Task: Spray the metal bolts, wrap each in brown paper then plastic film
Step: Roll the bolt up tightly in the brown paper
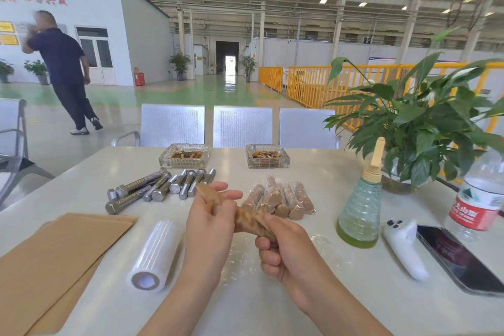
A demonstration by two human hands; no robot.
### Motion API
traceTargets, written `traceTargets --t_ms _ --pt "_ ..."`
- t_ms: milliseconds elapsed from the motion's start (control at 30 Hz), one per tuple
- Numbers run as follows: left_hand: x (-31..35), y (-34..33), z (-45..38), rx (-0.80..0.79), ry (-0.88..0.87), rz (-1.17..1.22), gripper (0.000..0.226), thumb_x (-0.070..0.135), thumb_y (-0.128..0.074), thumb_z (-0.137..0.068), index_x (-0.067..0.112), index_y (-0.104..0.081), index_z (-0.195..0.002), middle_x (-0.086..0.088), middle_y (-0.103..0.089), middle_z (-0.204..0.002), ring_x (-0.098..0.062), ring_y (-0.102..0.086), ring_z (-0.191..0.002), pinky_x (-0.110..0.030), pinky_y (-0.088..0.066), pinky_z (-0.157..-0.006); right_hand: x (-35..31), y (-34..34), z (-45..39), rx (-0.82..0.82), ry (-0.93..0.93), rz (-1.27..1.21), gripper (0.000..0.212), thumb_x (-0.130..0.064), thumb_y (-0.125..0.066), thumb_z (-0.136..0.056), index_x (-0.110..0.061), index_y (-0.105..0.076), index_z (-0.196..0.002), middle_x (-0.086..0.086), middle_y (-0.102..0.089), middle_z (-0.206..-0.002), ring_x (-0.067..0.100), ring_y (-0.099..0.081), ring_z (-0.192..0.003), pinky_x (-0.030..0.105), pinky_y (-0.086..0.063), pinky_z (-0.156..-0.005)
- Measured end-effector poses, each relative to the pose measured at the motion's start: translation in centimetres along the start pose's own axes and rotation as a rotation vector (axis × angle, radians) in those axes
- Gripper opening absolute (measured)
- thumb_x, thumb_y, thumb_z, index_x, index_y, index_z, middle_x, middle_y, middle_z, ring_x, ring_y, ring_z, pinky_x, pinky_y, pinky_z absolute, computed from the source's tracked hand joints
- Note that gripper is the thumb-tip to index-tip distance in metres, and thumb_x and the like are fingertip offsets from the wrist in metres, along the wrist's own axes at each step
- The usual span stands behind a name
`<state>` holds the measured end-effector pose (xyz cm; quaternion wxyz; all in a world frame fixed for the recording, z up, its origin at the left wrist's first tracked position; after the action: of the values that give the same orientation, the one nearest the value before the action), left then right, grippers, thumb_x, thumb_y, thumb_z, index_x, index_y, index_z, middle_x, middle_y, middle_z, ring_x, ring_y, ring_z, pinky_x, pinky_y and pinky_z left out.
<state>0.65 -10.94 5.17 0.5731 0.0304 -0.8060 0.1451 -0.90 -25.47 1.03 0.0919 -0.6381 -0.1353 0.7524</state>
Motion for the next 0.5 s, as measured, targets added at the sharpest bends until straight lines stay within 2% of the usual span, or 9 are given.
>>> traceTargets --t_ms 67,167,233,267,333,367,433,500 --pt "0.3 -0.1 -0.2 -0.074 -0.027 -0.033 0.03 -0.005 -0.048 -0.093 0.018 -0.062 -0.106 0.002 -0.076 -0.087 -0.018 -0.074 -0.074 -0.022 -0.057 -0.059 0.1 0.1 -0.1 -0.008 -0.006 0.031 0.02 -0.026 -0.048 -0.107 -0.016 -0.06 -0.095 0.0 -0.046 -0.061 0.01 -0.03 -0.043 0.02 -0.025 -0.039" --pt "0.6 -0.5 -0.5 -0.226 -0.179 -0.38 0.029 0.002 -0.048 -0.094 0.025 -0.065 -0.091 0.004 -0.07 -0.073 -0.016 -0.066 -0.065 -0.034 -0.055 -0.061 0.0 0.8 -0.3 0.012 -0.013 0.086 0.02 -0.028 -0.049 -0.107 -0.018 -0.059 -0.093 -0.001 -0.046 -0.06 0.009 -0.029 -0.042 0.019 -0.023 -0.039" --pt "0.8 -0.6 -0.3 -0.328 -0.325 -0.605 0.016 0.023 -0.048 -0.096 0.028 -0.061 -0.088 0.004 -0.063 -0.065 -0.014 -0.058 -0.062 -0.035 -0.051 -0.063 -0.1 1.3 -0.5 0.01 -0.021 0.138 0.019 -0.028 -0.049 -0.107 -0.018 -0.059 -0.095 -0.002 -0.045 -0.059 0.008 -0.029 -0.042 0.019 -0.022 -0.039" --pt "0.5 -0.7 -0.2 -0.378 -0.372 -0.721 0.019 0.041 -0.046 -0.096 0.029 -0.058 -0.087 0.005 -0.06 -0.064 -0.012 -0.055 -0.061 -0.035 -0.049 -0.063 -0.1 1.5 -0.6 0.005 -0.024 0.17 0.019 -0.028 -0.048 -0.107 -0.019 -0.06 -0.096 -0.002 -0.046 -0.059 0.009 -0.029 -0.042 0.019 -0.022 -0.039" --pt "-0.6 -0.6 -0.1 -0.467 -0.398 -1.015 0.05 0.076 -0.029 -0.088 0.033 -0.054 -0.09 0.007 -0.06 -0.067 -0.011 -0.057 -0.067 -0.033 -0.048 -0.063 0.0 2.0 -0.9 -0.011 -0.029 0.261 0.021 -0.028 -0.047 -0.107 -0.018 -0.062 -0.097 -0.002 -0.047 -0.059 0.008 -0.03 -0.042 0.019 -0.023 -0.039" --pt "-1.3 -0.6 -0.1 -0.503 -0.394 -1.159 0.061 0.086 -0.02 -0.082 0.035 -0.052 -0.092 0.008 -0.061 -0.07 -0.01 -0.059 -0.071 -0.031 -0.048 -0.063 0.1 2.1 -1.0 -0.02 -0.032 0.316 0.022 -0.029 -0.046 -0.107 -0.018 -0.063 -0.097 -0.003 -0.048 -0.058 0.008 -0.031 -0.041 0.019 -0.024 -0.039" --pt "-2.6 -0.6 0.1 -0.576 -0.39 -1.325 0.07 0.092 -0.01 -0.076 0.036 -0.047 -0.096 0.008 -0.06 -0.072 -0.014 -0.061 -0.079 -0.033 -0.044 -0.063 0.3 2.5 -1.6 -0.024 -0.043 0.479 0.026 -0.032 -0.045 -0.107 -0.018 -0.061 -0.093 -0.003 -0.05 -0.06 0.008 -0.033 -0.04 0.019 -0.026 -0.041" --pt "-3.4 -0.6 0.4 -0.614 -0.414 -1.384 0.07 0.09 -0.003 -0.076 0.035 -0.042 -0.093 0.009 -0.055 -0.073 -0.014 -0.057 -0.083 -0.035 -0.042 -0.064 -0.1 2.8 -2.3 -0.003 -0.021 0.794 0.029 -0.039 -0.042 -0.107 -0.02 -0.057 -0.092 0.0 -0.056 -0.07 0.012 -0.045 -0.048 0.023 -0.035 -0.051"
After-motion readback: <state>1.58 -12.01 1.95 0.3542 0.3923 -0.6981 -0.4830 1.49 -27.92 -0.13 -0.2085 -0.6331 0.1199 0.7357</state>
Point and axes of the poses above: each hand's wrist, its own z-axis away from the middle knuckle, its own y-axis out of the back of the hand, x = y × z, the point moved 8 cm from there along -z, towards the middle knuckle
